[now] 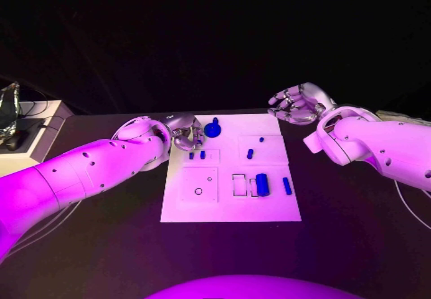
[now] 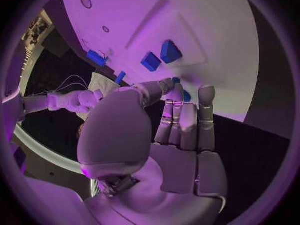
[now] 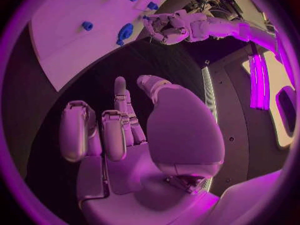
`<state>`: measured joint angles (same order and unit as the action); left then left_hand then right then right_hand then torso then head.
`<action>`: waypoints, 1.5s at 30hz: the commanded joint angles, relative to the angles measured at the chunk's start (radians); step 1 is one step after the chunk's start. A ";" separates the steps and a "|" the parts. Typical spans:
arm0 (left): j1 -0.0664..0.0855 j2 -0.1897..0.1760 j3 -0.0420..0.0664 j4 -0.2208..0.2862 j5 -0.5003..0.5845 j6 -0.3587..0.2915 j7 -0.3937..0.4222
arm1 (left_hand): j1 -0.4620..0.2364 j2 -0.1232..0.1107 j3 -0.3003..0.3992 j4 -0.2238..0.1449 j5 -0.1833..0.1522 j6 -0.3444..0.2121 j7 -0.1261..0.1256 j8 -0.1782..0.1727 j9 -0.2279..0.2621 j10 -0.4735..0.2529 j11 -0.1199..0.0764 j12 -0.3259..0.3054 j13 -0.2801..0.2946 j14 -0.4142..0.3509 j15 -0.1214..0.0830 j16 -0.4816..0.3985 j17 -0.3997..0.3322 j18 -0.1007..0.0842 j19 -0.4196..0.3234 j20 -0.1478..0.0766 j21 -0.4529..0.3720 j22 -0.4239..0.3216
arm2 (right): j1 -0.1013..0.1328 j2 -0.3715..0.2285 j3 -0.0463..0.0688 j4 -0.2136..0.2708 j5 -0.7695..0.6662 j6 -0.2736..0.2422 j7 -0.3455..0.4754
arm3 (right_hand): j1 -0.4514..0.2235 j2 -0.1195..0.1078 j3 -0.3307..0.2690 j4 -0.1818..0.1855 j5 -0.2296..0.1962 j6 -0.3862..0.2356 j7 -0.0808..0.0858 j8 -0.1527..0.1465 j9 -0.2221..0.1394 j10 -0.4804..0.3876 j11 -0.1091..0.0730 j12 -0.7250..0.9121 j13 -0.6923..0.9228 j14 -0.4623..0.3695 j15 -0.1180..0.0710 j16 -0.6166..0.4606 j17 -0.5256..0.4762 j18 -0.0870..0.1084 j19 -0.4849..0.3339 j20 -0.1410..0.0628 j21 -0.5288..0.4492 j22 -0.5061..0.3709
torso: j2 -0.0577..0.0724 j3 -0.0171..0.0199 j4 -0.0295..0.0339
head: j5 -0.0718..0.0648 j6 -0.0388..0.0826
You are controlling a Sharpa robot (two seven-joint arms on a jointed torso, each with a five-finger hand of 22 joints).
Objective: Assemble the parts on the task board
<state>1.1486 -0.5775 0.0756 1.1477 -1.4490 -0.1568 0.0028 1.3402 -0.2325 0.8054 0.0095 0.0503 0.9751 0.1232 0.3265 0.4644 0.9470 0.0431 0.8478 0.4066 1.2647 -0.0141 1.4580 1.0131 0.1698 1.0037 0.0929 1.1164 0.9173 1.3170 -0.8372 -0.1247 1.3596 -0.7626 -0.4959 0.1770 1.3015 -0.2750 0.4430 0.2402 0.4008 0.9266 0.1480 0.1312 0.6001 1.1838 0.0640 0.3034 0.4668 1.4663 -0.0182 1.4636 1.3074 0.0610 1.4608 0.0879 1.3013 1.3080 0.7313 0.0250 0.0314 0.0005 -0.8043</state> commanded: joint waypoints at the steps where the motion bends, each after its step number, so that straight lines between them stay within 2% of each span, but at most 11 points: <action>1: -0.001 0.000 -0.001 -0.001 -0.002 0.030 -0.008 | 0.009 -0.006 0.003 0.001 0.002 0.002 0.000 -0.002 -0.001 -0.004 0.001 0.009 0.004 -0.007 0.003 0.004 0.001 -0.002 -0.006 0.001 -0.004 0.001 | 0.000 -0.001 0.001 0.001 -0.005 0.001 0.013 | -0.010 0.001 0.003 -0.005 0.001 0.010 0.000 -0.004 0.001 0.008 0.001 -0.004 -0.002 0.058 0.006 0.003 0.056 -0.003 0.010 0.001 -0.004 0.105 | 0.000 -0.0004 0.0019 | 0.000 0.000; 14: -0.001 0.003 -0.001 -0.001 0.005 0.009 -0.004 | 0.010 -0.010 0.001 0.006 0.001 -0.013 0.004 -0.018 -0.012 -0.009 0.003 0.033 0.019 -0.005 0.005 0.007 0.008 -0.003 -0.005 0.003 -0.004 0.002 | 0.000 0.001 0.001 0.000 -0.005 0.001 0.014 | -0.010 0.001 0.003 -0.005 0.001 0.010 0.000 -0.004 0.001 0.008 0.001 -0.004 -0.002 0.058 0.006 0.003 0.056 -0.003 0.010 0.001 -0.004 0.105 | 0.000 0.0004 -0.0003 | 0.000 0.001; 18: -0.001 0.003 -0.001 -0.001 0.009 0.000 -0.002 | 0.011 -0.015 -0.002 0.011 0.002 -0.037 0.003 -0.042 -0.027 -0.020 0.001 0.059 0.034 0.003 0.005 0.013 0.025 -0.003 0.000 0.004 -0.003 0.007 | 0.000 0.000 0.001 0.000 -0.005 0.001 0.014 | -0.010 0.001 0.003 -0.005 0.001 0.010 0.000 -0.004 0.001 0.008 0.001 -0.004 -0.002 0.058 0.006 0.003 0.056 -0.003 0.010 0.001 -0.004 0.105 | 0.000 0.0004 0.0005 | 0.000 0.002; 25: -0.002 0.002 -0.001 -0.001 0.011 -0.009 -0.002 | 0.014 -0.017 -0.004 0.015 0.002 -0.041 0.001 -0.052 -0.037 -0.029 -0.001 0.093 0.054 0.009 0.003 0.018 0.038 -0.004 0.005 0.003 0.000 0.011 | 0.000 0.001 0.001 -0.001 -0.005 0.001 0.014 | -0.012 0.001 0.004 -0.005 0.002 0.010 0.001 -0.006 0.002 0.007 0.001 -0.008 -0.005 0.058 0.006 0.003 0.054 -0.003 0.010 0.001 -0.005 0.105 | 0.000 0.0001 0.0009 | 0.001 0.001; 27: -0.002 0.002 -0.001 -0.001 0.011 -0.013 -0.001 | 0.016 -0.018 -0.006 0.017 0.002 -0.039 0.000 -0.055 -0.042 -0.034 -0.002 0.122 0.069 0.011 0.002 0.020 0.042 -0.004 0.007 0.002 0.000 0.013 | 0.000 0.000 0.001 -0.001 -0.005 0.001 0.015 | -0.012 0.001 0.005 -0.006 0.002 0.009 0.002 -0.007 0.002 0.003 0.003 -0.013 -0.008 0.057 0.007 0.001 0.052 -0.002 0.009 0.001 -0.008 0.104 | 0.001 -0.0007 0.0001 | 0.000 0.000; 35: -0.002 0.005 -0.001 0.002 0.013 -0.023 -0.001 | 0.017 -0.022 -0.011 0.020 0.002 -0.042 -0.003 -0.064 -0.052 -0.041 -0.005 0.174 0.095 0.046 0.000 0.036 0.102 -0.011 0.032 0.000 0.019 0.040 | 0.000 0.000 0.001 -0.003 -0.005 0.001 0.017 | -0.014 0.001 0.007 -0.006 0.002 0.008 0.004 -0.010 0.003 -0.006 0.005 -0.026 -0.017 0.057 0.009 0.001 0.051 -0.002 0.008 0.003 -0.009 0.103 | 0.000 0.0001 -0.0019 | 0.000 0.000; 39: -0.002 0.006 0.000 0.003 0.014 -0.022 -0.002 | 0.019 -0.023 -0.012 0.021 0.002 -0.050 -0.004 -0.071 -0.057 -0.041 -0.006 0.196 0.104 0.066 -0.001 0.046 0.137 -0.014 0.046 -0.001 0.031 0.055 | 0.000 0.001 0.001 -0.004 -0.005 0.002 0.017 | -0.014 0.001 0.007 -0.006 0.002 0.008 0.004 -0.010 0.003 -0.006 0.006 -0.027 -0.017 0.057 0.009 0.001 0.051 -0.002 0.008 0.003 -0.009 0.104 | 0.001 -0.0014 0.0003 | -0.001 0.001; 45: -0.002 0.001 0.000 0.004 0.017 -0.005 -0.005 | 0.015 -0.029 -0.017 0.023 0.001 -0.055 -0.005 -0.076 -0.060 -0.042 -0.007 0.212 0.109 0.076 -0.002 0.052 0.154 -0.016 0.055 -0.001 0.039 0.065 | 0.000 0.001 0.001 -0.005 -0.005 0.002 0.017 | -0.014 0.001 0.007 -0.006 0.002 0.008 0.004 -0.010 0.003 -0.006 0.006 -0.027 -0.017 0.057 0.009 0.001 0.051 -0.002 0.008 0.003 -0.009 0.104 | 0.000 -0.0001 0.0016 | -0.002 -0.001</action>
<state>1.1463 -0.5762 0.0746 1.1490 -1.4409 -0.1692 -0.0016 1.3547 -0.2534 0.7903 0.0306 0.0503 0.9251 0.1163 0.2536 0.4044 0.9129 0.0375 1.0574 0.5145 1.3333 -0.0143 1.5046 1.1657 0.1698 1.0527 0.0912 1.1511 0.9807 1.3167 -0.8365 -0.1246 1.3545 -0.7626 -0.4966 0.1802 1.2976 -0.2711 0.4459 0.2373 0.4008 0.9306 0.1519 0.1253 0.6025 1.1802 0.0677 0.2820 0.4509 1.4664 -0.0182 1.4636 1.3074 0.0609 1.4608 0.0879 1.2966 1.3074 0.7315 0.0244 0.0321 -0.0012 -0.8043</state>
